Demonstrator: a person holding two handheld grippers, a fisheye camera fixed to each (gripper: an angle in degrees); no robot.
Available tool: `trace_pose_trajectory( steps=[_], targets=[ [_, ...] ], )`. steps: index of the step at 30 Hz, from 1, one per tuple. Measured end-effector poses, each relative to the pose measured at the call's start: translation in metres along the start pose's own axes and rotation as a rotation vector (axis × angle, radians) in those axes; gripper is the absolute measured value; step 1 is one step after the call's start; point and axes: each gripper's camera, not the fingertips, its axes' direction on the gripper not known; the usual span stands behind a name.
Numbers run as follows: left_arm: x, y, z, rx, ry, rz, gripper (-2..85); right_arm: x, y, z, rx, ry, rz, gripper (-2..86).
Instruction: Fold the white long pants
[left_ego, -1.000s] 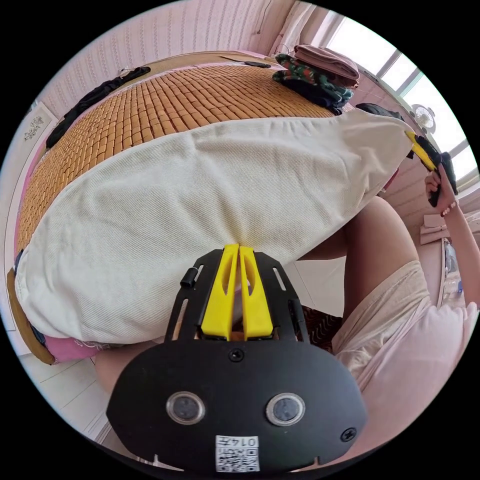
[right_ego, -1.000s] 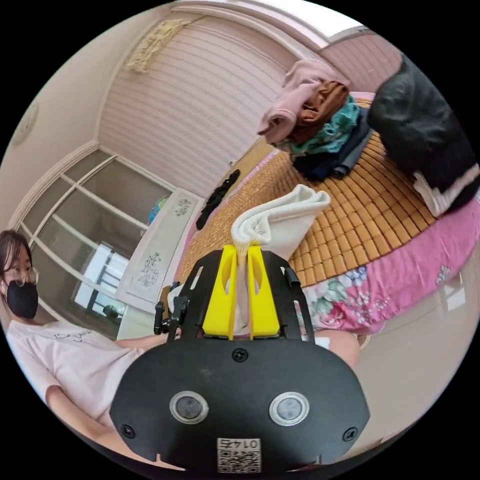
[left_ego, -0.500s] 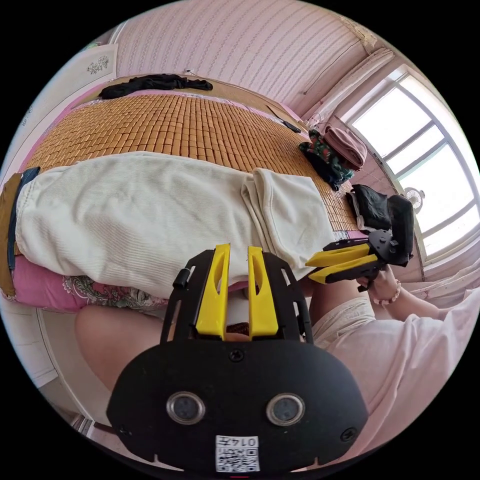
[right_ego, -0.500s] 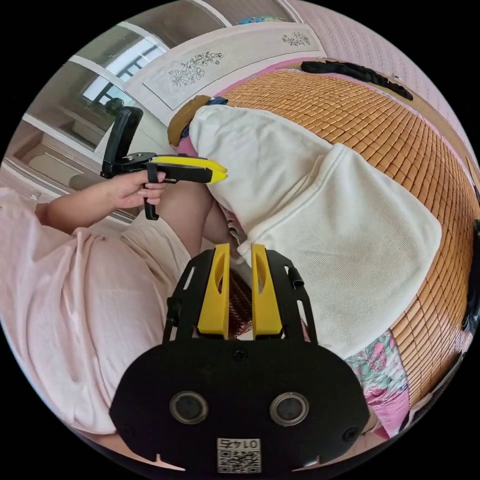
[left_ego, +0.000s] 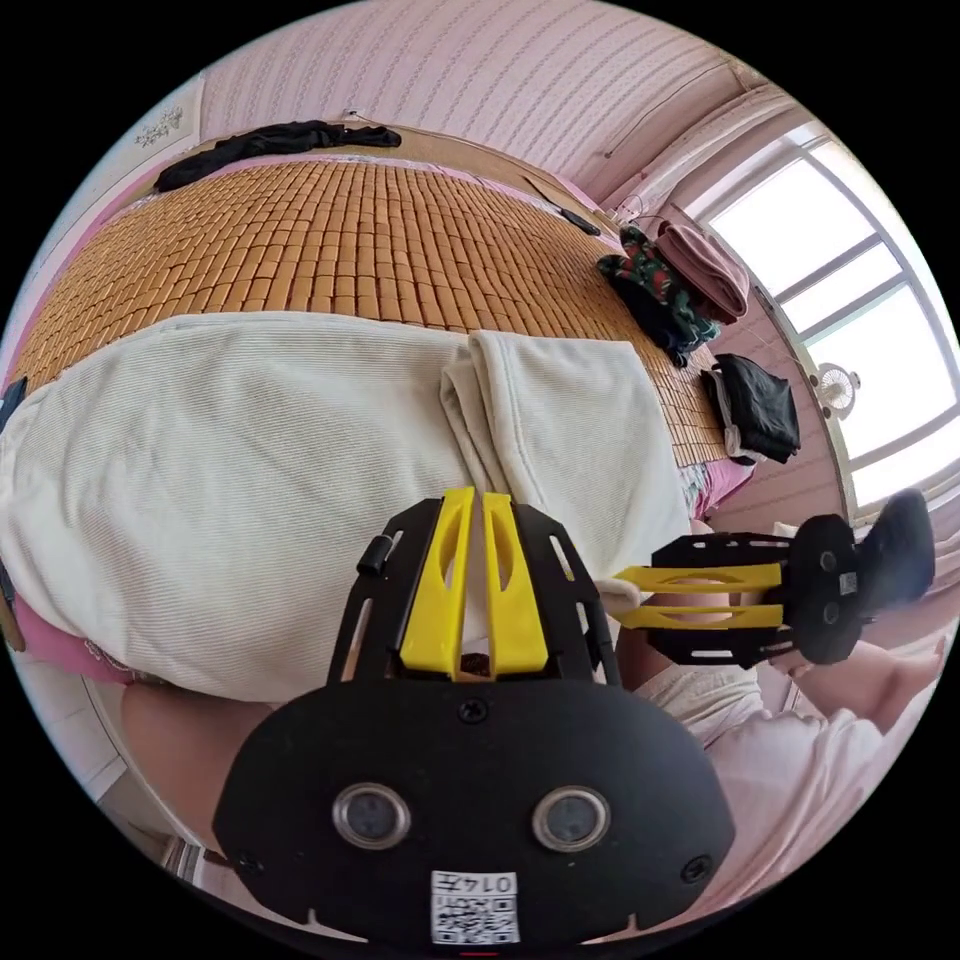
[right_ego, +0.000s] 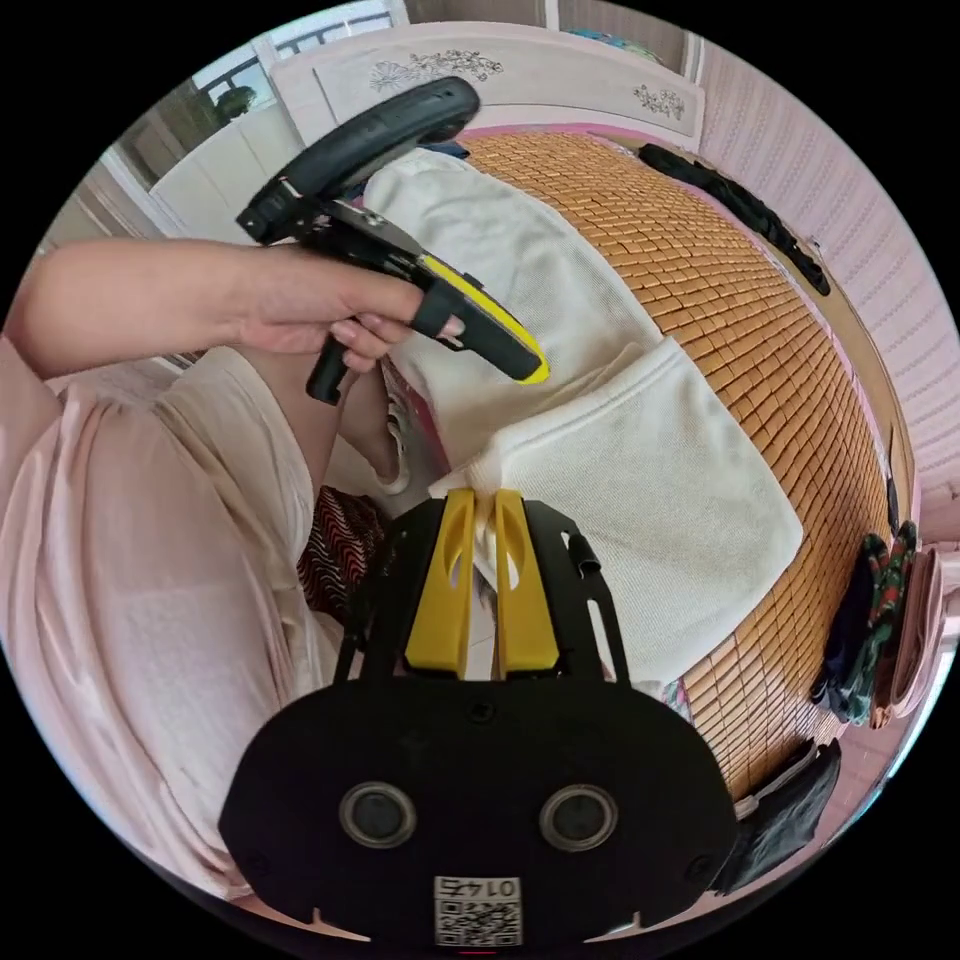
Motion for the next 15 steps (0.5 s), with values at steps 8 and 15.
trace_pose_trajectory(
  steps=[8,15],
  targets=[
    [-0.007,0.003,0.023,-0.103,0.018,-0.046,1.2,-0.02,-0.002,0.108,-0.13,-0.178,-0.012,10.5],
    [0.012,-0.013,0.018,-0.005,0.052,0.009,12.2,-0.069,-0.002,0.165,-0.15,0.036,-0.047,9.6]
  ],
)
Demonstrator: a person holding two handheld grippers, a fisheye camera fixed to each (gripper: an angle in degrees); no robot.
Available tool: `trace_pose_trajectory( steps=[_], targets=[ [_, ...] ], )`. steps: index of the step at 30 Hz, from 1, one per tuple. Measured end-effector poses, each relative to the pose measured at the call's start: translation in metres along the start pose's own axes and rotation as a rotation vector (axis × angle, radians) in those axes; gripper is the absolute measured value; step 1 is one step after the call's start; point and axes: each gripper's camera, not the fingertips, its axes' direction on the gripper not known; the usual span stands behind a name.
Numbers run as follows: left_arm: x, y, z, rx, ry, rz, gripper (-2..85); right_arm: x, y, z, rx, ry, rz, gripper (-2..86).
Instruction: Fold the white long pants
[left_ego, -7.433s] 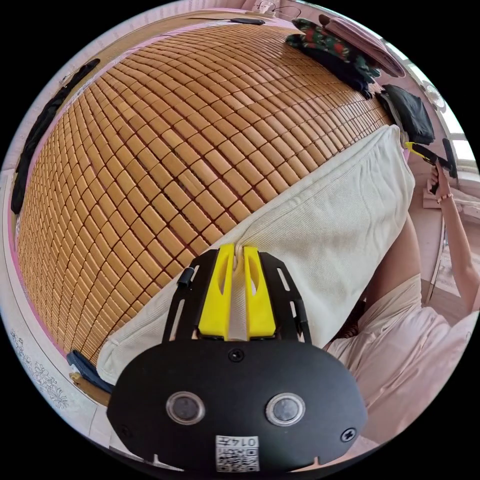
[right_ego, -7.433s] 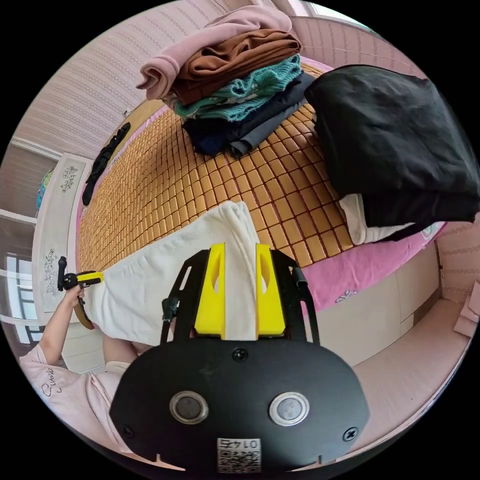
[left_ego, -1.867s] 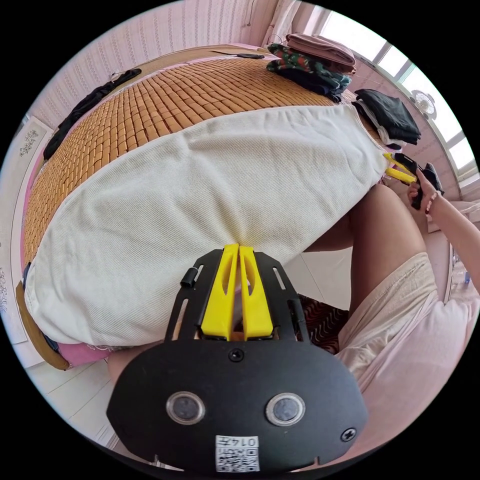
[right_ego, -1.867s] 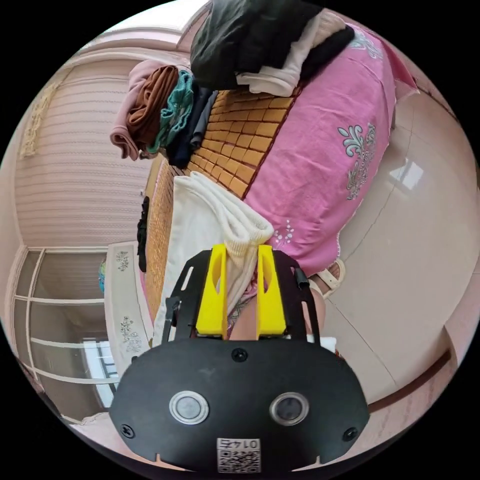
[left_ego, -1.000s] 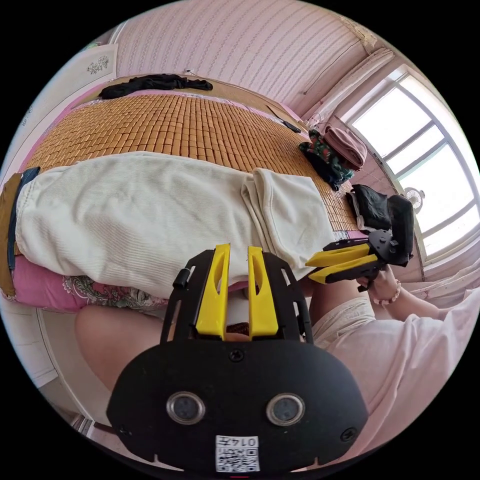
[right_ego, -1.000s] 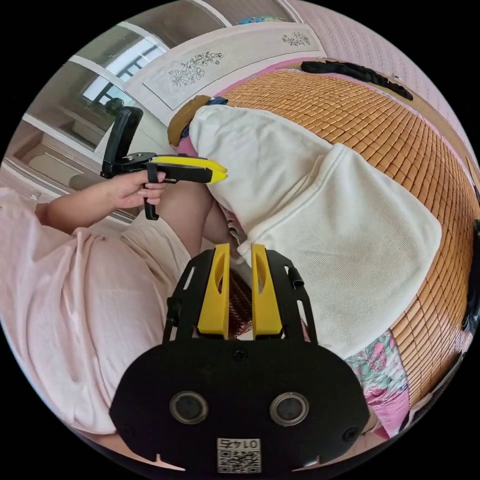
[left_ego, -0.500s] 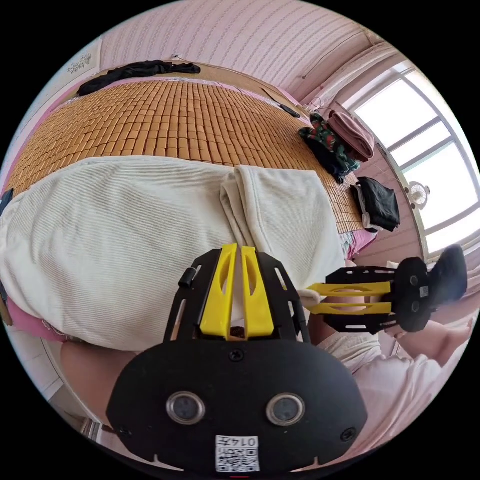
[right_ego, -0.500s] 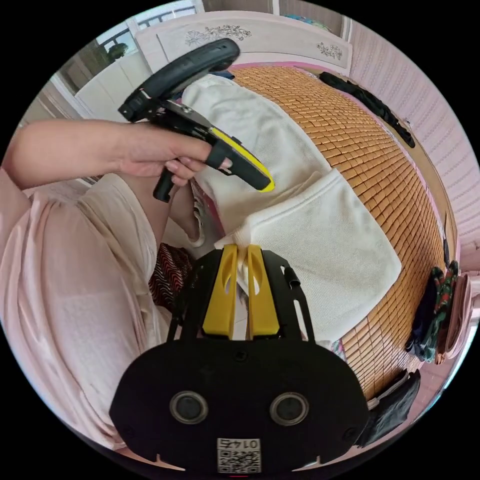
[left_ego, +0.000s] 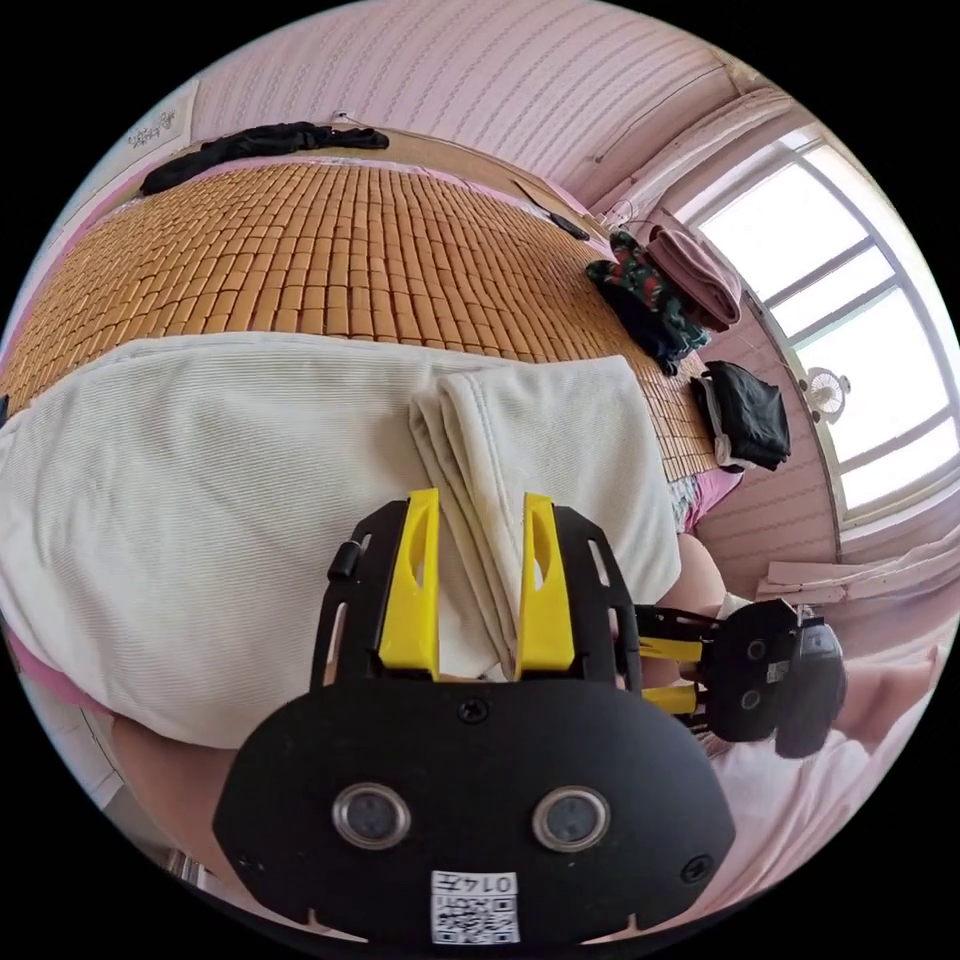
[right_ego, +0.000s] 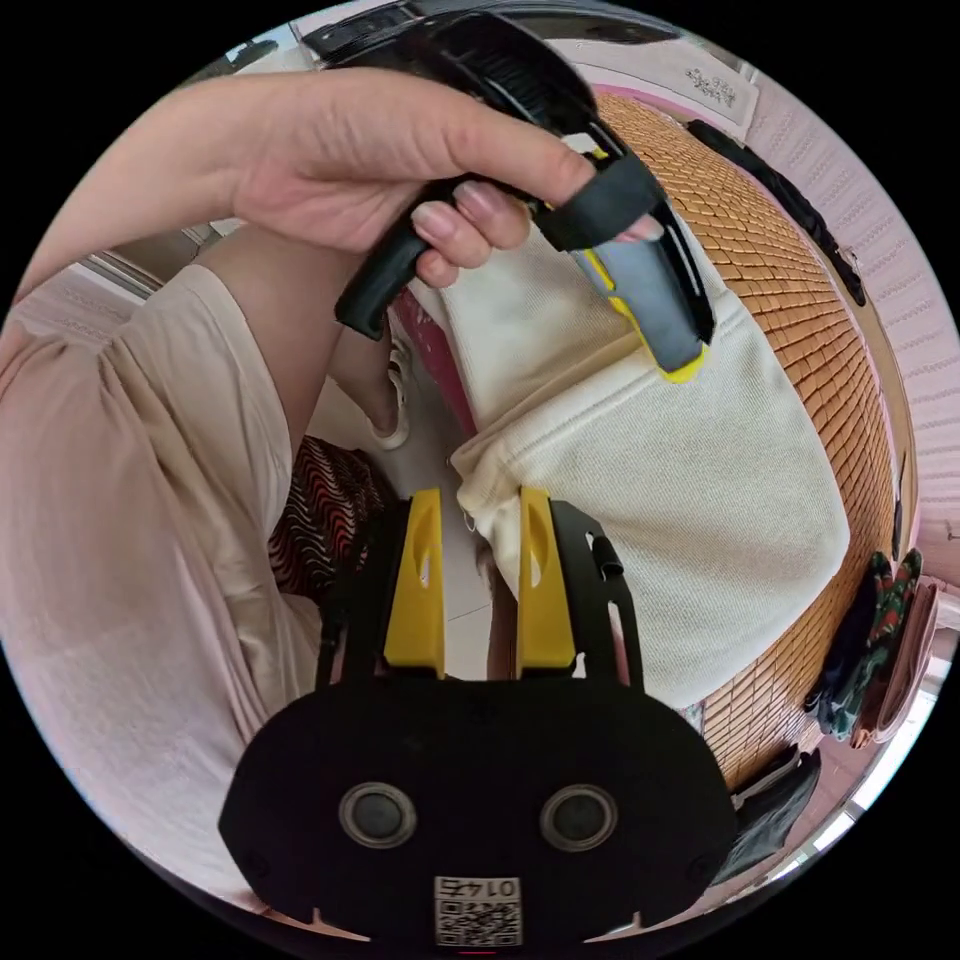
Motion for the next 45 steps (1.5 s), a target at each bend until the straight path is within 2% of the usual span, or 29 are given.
trace_pose_trajectory(
  steps=[1,6,10,14,19,22,24,26,29,31,33,36,38,39,40,43,45],
  targets=[
    [0.003,-0.002,0.011,-0.046,-0.017,0.012,12.3,-0.003,-0.001,0.005,-0.007,0.025,0.001,9.0],
    [0.02,0.004,0.019,-0.061,-0.123,0.118,10.5,-0.02,0.0,0.04,-0.027,0.157,-0.072,7.9],
    [0.021,0.009,0.018,-0.071,-0.079,0.126,6.3,-0.018,0.004,0.052,-0.029,0.207,-0.054,4.7],
    [0.035,0.021,0.011,-0.038,-0.106,0.184,5.0,0.001,0.014,0.048,-0.034,0.116,-0.027,3.1],
    [0.059,0.047,-0.022,0.097,-0.116,0.293,5.0,0.027,0.033,0.016,-0.027,0.041,0.005,2.4],
    [0.052,0.047,-0.05,0.13,-0.031,0.26,4.7,0.036,0.04,-0.022,0.038,0.029,-0.02,2.3],
    [0.047,0.045,-0.072,0.139,-0.051,0.292,4.6,0.044,0.03,-0.058,0.134,0.011,-0.071,2.4],
    [0.04,0.045,-0.105,0.162,-0.117,0.341,4.5,0.049,0.007,-0.089,0.218,-0.01,-0.14,2.6],
    [0.021,0.06,-0.182,0.233,-0.324,0.414,4.9,0.05,-0.054,-0.152,0.377,-0.061,-0.297,3.6],
    [-0.007,0.078,-0.246,0.291,-0.509,0.362,6.0,0.052,-0.096,-0.187,0.475,-0.128,-0.344,5.1],
    [-0.041,0.092,-0.283,0.328,-0.66,0.255,5.9,0.073,-0.147,-0.213,0.551,-0.32,-0.312,7.8],
    [-0.116,0.125,-0.306,0.359,-0.869,-0.063,6.1,0.123,-0.185,-0.191,0.407,-0.539,-0.197,10.0],
    [-0.154,0.152,-0.306,0.355,-0.808,-0.248,6.1,0.158,-0.166,-0.17,0.367,-0.607,-0.136,10.8],
    [-0.168,0.172,-0.301,0.372,-0.717,-0.327,5.8,0.183,-0.138,-0.159,0.369,-0.581,-0.085,10.9],
    [-0.173,0.191,-0.29,0.381,-0.654,-0.337,5.2,0.196,-0.122,-0.154,0.369,-0.549,-0.049,10.9],
    [-0.167,0.222,-0.253,0.336,-0.626,-0.323,4.6,0.269,-0.039,-0.135,0.34,-0.435,0.166,13.0],
    [-0.162,0.234,-0.234,0.319,-0.569,-0.331,4.4,0.327,0.029,-0.118,0.317,-0.383,0.401,15.9]
  ],
)
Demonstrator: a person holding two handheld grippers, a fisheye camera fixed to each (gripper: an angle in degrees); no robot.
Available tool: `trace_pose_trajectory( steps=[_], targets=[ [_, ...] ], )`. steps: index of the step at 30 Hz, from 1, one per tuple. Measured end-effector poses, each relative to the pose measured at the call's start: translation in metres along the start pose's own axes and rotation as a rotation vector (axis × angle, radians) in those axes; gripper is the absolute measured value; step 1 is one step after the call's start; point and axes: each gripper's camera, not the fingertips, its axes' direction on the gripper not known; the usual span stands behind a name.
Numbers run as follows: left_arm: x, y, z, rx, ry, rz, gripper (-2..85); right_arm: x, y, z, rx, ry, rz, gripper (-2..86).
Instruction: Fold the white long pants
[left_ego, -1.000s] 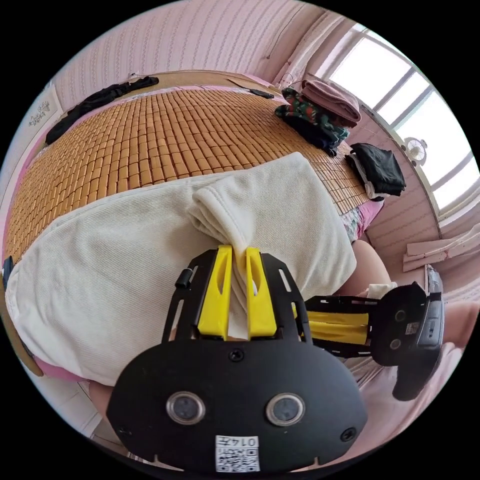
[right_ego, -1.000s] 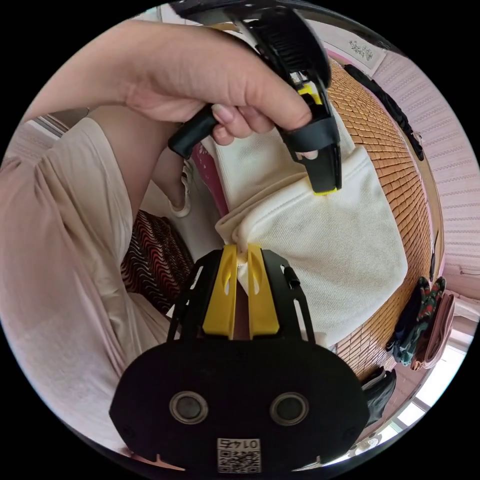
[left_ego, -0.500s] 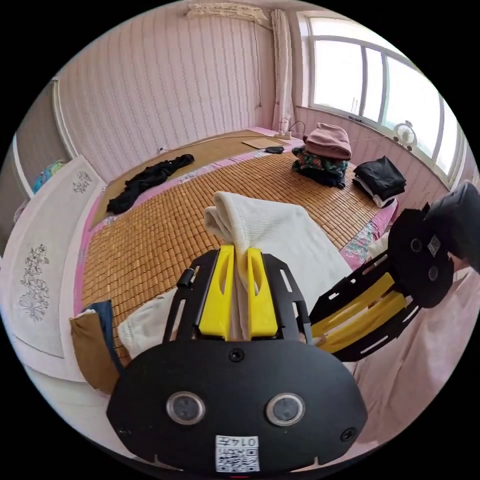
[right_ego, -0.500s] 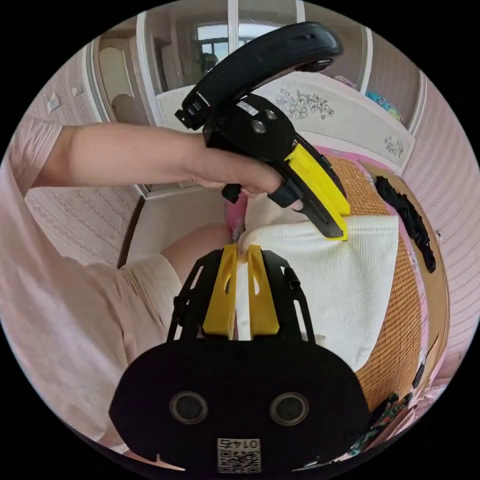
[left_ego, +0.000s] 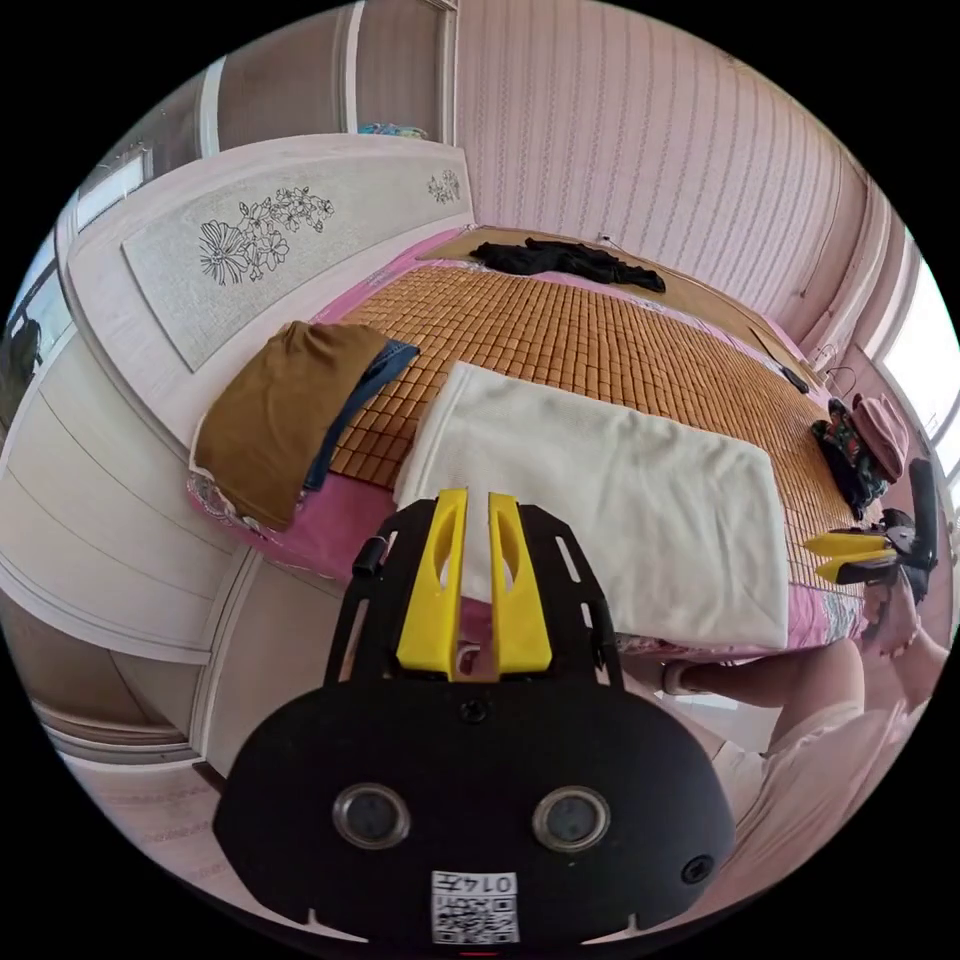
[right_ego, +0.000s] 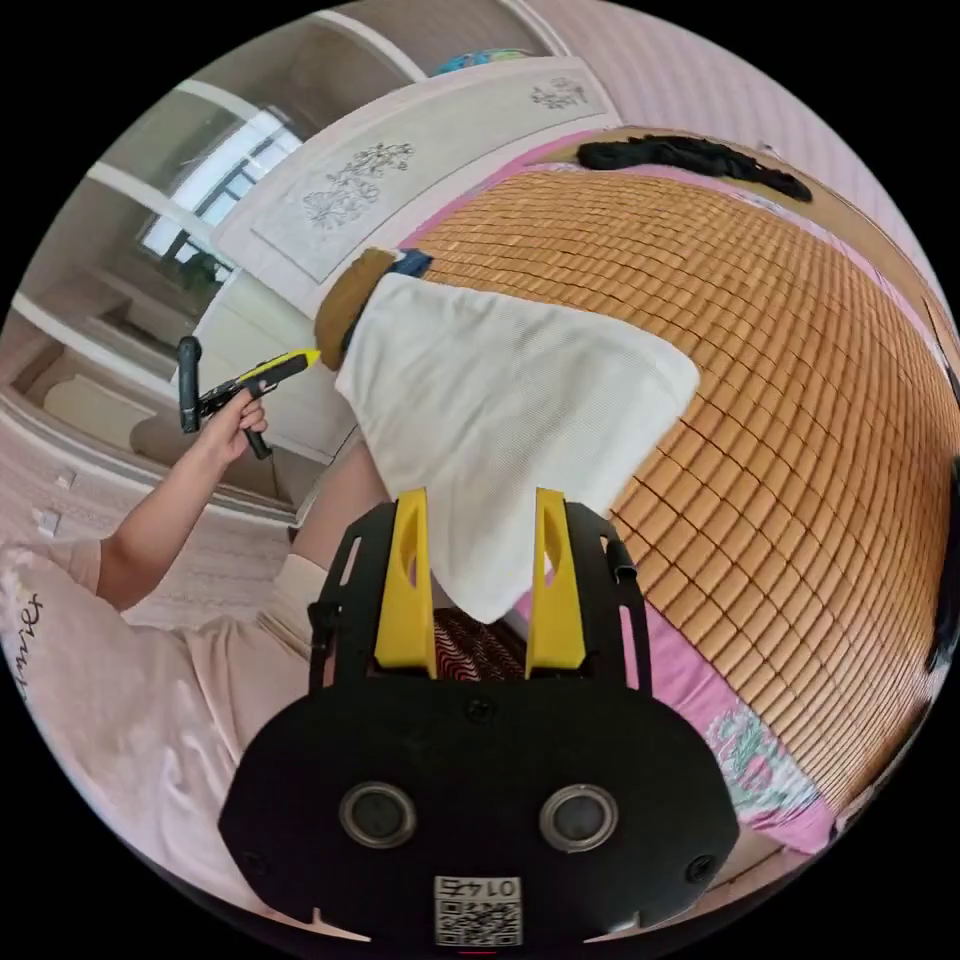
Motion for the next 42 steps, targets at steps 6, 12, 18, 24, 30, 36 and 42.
trace_pose_trajectory(
  steps=[6,12,18,24,30,36,42],
  targets=[
    [0.035,0.025,0.021,-0.042,0.128,0.055,4.7,0.105,0.037,0.018,-0.124,-0.236,0.304,18.0],
    [0.036,0.012,0.06,-0.173,-0.017,0.022,1.7,0.136,0.004,0.01,-0.197,-0.399,0.338,7.9],
    [0.044,-0.001,0.083,-0.232,0.097,0.036,-0.8,0.17,-0.014,-0.106,0.039,-0.462,0.253,5.4],
    [0.118,-0.003,0.085,-0.255,0.259,0.238,-1.0,0.224,0.027,-0.21,0.125,-0.289,0.278,5.6],
    [0.195,0.011,0.074,-0.271,0.441,0.423,-0.9,0.295,0.158,-0.289,0.284,-0.108,0.666,7.3],
    [0.176,0.013,0.049,-0.182,0.303,0.358,1.6,0.293,0.202,-0.283,0.261,0.089,0.863,4.1],
    [0.157,0.009,0.068,-0.218,0.368,0.253,13.0,0.275,0.201,-0.293,0.374,0.125,0.813,2.1]
  ],
)
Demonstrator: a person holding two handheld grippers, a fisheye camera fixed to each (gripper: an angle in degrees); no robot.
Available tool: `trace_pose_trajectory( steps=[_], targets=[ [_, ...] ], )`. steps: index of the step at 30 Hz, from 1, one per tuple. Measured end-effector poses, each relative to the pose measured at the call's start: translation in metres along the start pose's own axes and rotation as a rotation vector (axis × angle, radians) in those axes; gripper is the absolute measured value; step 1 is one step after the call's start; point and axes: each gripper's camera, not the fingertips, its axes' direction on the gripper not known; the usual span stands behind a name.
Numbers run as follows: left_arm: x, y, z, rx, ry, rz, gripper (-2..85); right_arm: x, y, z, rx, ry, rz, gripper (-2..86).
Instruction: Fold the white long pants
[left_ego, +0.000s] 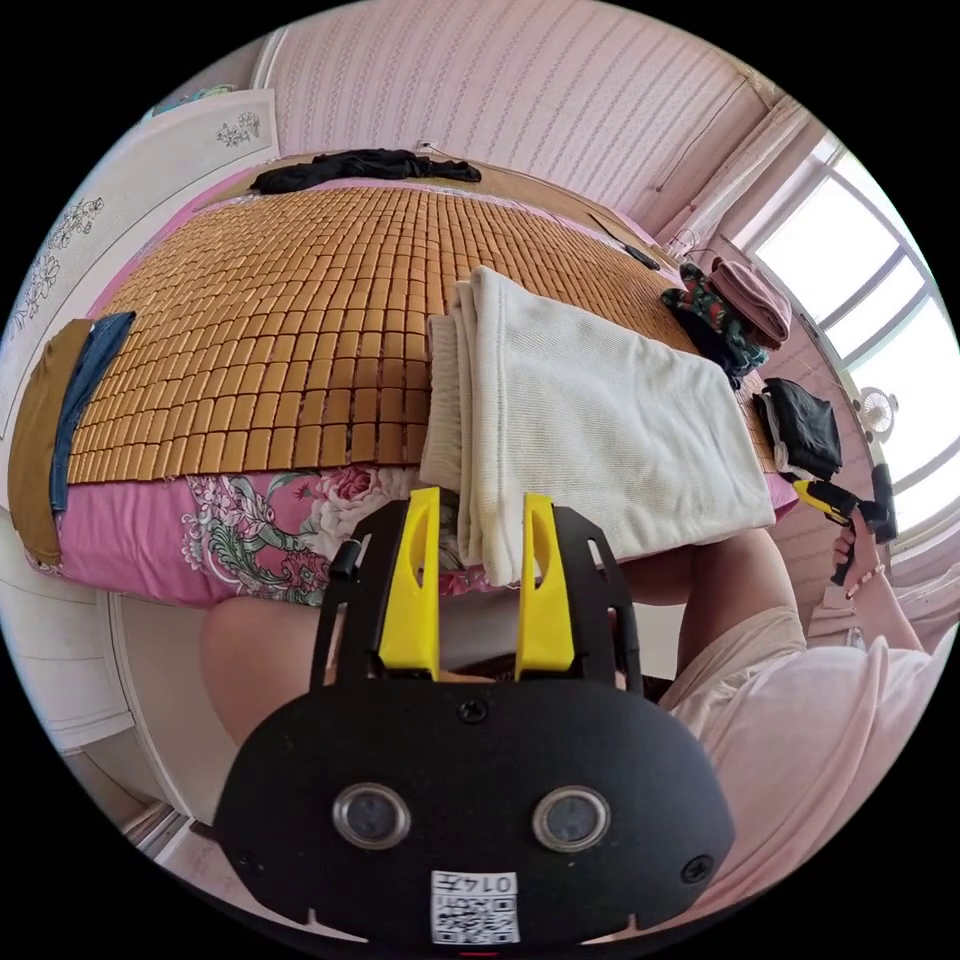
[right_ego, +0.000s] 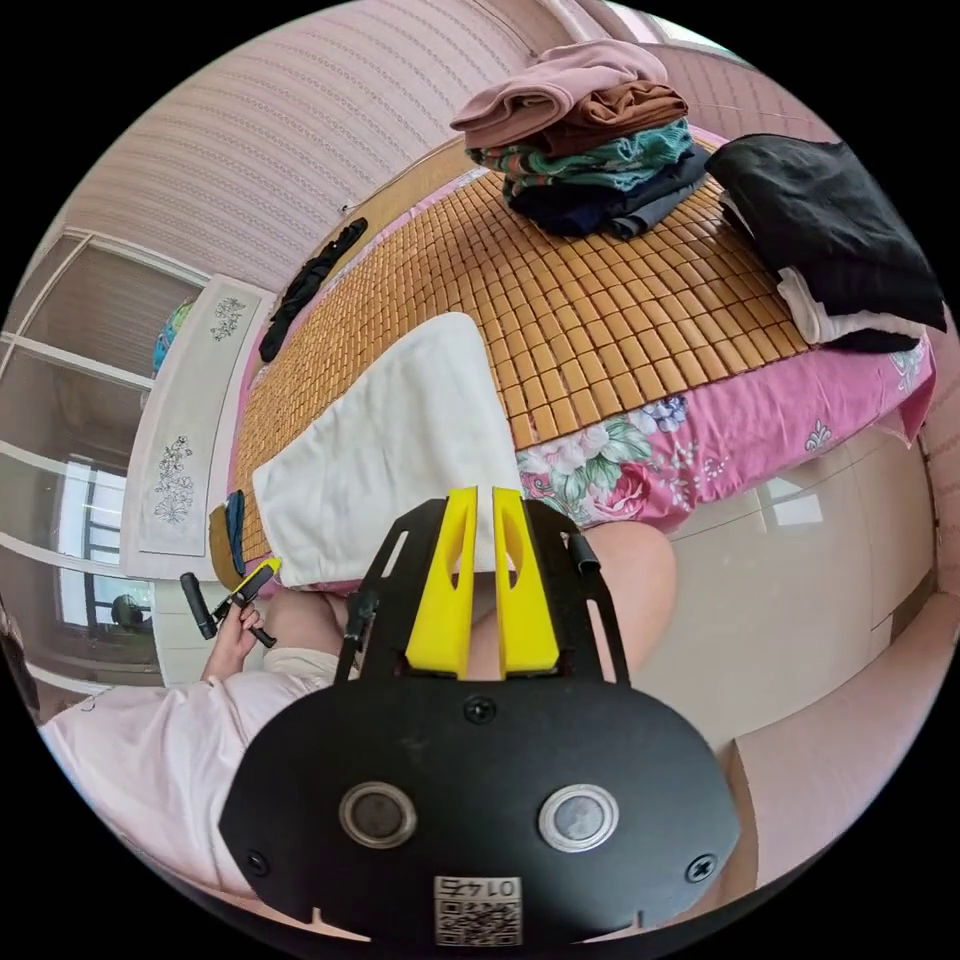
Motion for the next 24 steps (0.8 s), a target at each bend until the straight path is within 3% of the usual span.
trace_pose_trajectory(
  steps=[5,8,14,17,21,24],
  targets=[
    [0.004,-0.018,0.031,-0.099,0.018,0.001,10.8,-0.06,0.007,0.034,-0.042,-0.164,-0.193,2.1],
    [0.007,-0.025,0.034,-0.132,0.067,-0.011,7.5,-0.105,0.016,0.08,-0.137,-0.153,-0.277,1.9],
    [0.032,-0.032,-0.014,0.013,0.033,0.094,5.0,-0.156,0.043,0.143,-0.226,-0.198,-0.353,1.0],
    [0.033,-0.041,-0.035,0.069,0.042,0.081,5.1,-0.181,0.058,0.166,-0.243,-0.149,-0.399,0.7],
    [0.01,-0.048,0.022,-0.108,-0.084,-0.007,6.3,-0.205,0.082,0.228,-0.357,0.025,-0.443,0.2],
    [0.002,-0.05,0.041,-0.111,-0.005,-0.046,7.0,-0.211,0.104,0.28,-0.441,0.147,-0.449,-0.1]
  ],
)
